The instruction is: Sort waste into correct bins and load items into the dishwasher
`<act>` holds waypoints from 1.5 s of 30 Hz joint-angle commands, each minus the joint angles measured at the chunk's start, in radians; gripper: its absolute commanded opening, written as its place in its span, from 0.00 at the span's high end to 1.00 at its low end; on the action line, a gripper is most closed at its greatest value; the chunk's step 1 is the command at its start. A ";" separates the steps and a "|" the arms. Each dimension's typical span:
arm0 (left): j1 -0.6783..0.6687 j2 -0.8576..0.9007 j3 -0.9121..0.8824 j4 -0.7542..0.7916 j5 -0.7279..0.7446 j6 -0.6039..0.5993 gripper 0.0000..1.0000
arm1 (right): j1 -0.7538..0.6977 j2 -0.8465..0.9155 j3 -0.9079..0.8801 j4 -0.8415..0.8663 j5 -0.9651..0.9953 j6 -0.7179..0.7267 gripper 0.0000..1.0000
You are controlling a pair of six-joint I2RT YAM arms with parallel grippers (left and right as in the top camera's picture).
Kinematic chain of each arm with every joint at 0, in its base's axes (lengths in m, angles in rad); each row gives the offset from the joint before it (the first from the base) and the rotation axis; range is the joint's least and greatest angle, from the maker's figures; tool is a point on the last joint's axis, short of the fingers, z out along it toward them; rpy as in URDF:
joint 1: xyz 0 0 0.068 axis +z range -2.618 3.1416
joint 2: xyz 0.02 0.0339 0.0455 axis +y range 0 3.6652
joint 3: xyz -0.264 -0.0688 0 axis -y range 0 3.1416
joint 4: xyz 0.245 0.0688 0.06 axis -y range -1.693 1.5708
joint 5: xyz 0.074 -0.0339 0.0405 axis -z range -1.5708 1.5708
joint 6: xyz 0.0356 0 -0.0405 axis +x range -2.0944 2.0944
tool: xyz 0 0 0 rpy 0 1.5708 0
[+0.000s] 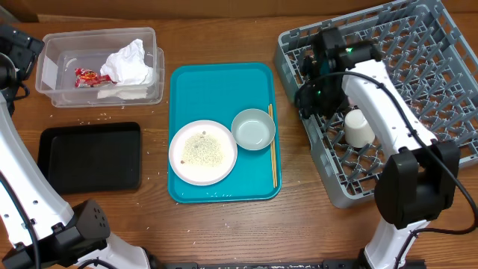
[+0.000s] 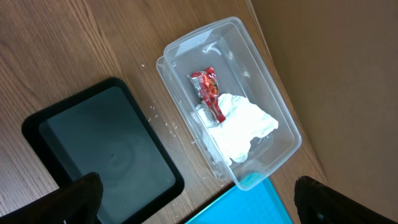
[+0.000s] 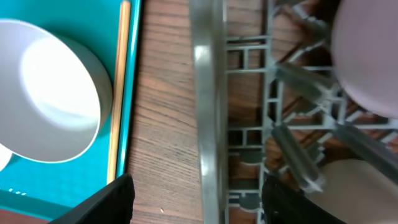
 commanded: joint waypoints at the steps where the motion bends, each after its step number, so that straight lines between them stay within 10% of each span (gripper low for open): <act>1: -0.007 0.007 0.001 0.000 -0.013 0.015 0.00 | 0.007 -0.004 -0.059 0.029 -0.026 -0.023 0.33; 24: -0.007 0.007 0.001 0.000 -0.013 0.015 0.00 | 0.027 0.068 -0.092 0.184 -0.045 0.216 0.77; 45: -0.007 0.007 0.001 0.000 -0.012 0.015 0.00 | 0.013 0.075 0.086 0.243 0.125 0.436 0.65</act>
